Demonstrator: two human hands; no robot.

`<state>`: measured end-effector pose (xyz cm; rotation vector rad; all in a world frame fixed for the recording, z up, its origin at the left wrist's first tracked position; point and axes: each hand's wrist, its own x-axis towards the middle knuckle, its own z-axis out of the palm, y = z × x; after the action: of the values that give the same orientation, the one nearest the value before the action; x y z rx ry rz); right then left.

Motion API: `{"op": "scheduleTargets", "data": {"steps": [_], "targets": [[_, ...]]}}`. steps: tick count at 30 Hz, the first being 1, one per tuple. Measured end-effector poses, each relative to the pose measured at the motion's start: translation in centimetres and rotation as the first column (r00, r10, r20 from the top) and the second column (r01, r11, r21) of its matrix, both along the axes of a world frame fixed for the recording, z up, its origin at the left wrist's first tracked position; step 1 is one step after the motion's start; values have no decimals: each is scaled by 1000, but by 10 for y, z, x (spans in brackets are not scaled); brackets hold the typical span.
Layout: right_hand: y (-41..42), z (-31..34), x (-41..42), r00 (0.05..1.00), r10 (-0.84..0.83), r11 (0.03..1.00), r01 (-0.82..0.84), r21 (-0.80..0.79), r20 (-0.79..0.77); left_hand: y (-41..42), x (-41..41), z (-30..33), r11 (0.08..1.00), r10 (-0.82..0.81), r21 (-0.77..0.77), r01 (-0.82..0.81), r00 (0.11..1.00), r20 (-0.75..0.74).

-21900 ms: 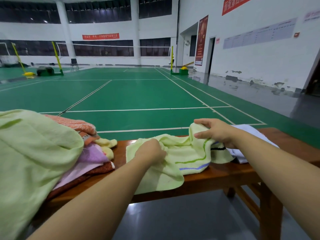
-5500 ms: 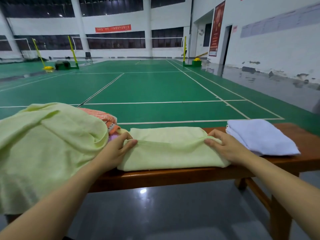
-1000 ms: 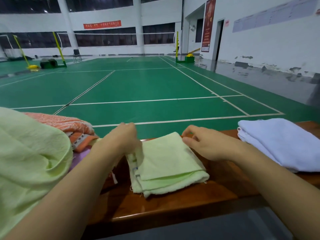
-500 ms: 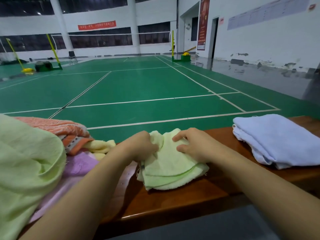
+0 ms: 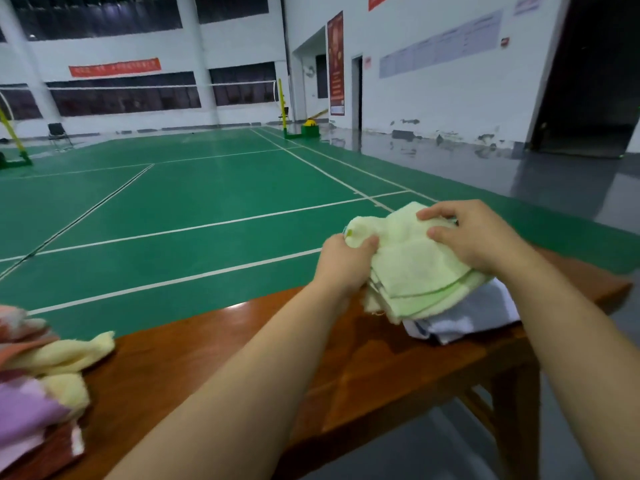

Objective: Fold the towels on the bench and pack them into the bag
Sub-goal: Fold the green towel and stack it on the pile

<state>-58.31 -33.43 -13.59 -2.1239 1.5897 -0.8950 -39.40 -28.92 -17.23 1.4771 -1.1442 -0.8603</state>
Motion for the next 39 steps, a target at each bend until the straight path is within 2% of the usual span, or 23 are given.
{"op": "scheduleTargets", "data": {"steps": [3,5,7,10,13,18,21,25,29,32,35,39], "targets": [[-29,-30,-23,982,-139,990,142,21,-126,-24,-32,-9,983,4,175,-52,965,264],[-40,-49,-24,981,-133,986,146,81,-141,-29,-50,-18,955,-46,288,-70,926,376],[-44,-61,-20,989,-90,982,108,153,-121,-35,-65,-28,950,-123,312,8,929,350],[-56,-70,-28,971,-113,978,146,147,-212,-49,-81,-35,955,-160,293,48,913,374],[-69,-68,-48,955,-178,971,209,113,-237,-61,-95,-37,970,-105,241,28,944,313],[-81,-69,-69,959,-226,961,248,121,-172,-73,-120,-43,983,-32,183,4,988,149],[-81,-61,-80,936,-314,942,328,68,-163,-76,-138,-42,985,-49,168,31,993,103],[-73,-46,-82,913,-379,925,378,-36,-153,-78,-139,-39,980,-69,193,44,990,124],[-58,-34,-47,960,-235,966,214,-145,-154,-62,-105,-24,988,-34,155,-1,973,228],[-42,-32,-7,975,-77,983,38,-181,-208,-48,-55,-13,994,31,84,-69,922,386],[-23,-37,42,949,60,969,-130,-210,-309,-20,11,-11,991,119,-17,-135,803,584],[13,-39,117,871,217,913,-341,-224,-440,50,100,-7,968,206,-76,-240,584,785]]}}
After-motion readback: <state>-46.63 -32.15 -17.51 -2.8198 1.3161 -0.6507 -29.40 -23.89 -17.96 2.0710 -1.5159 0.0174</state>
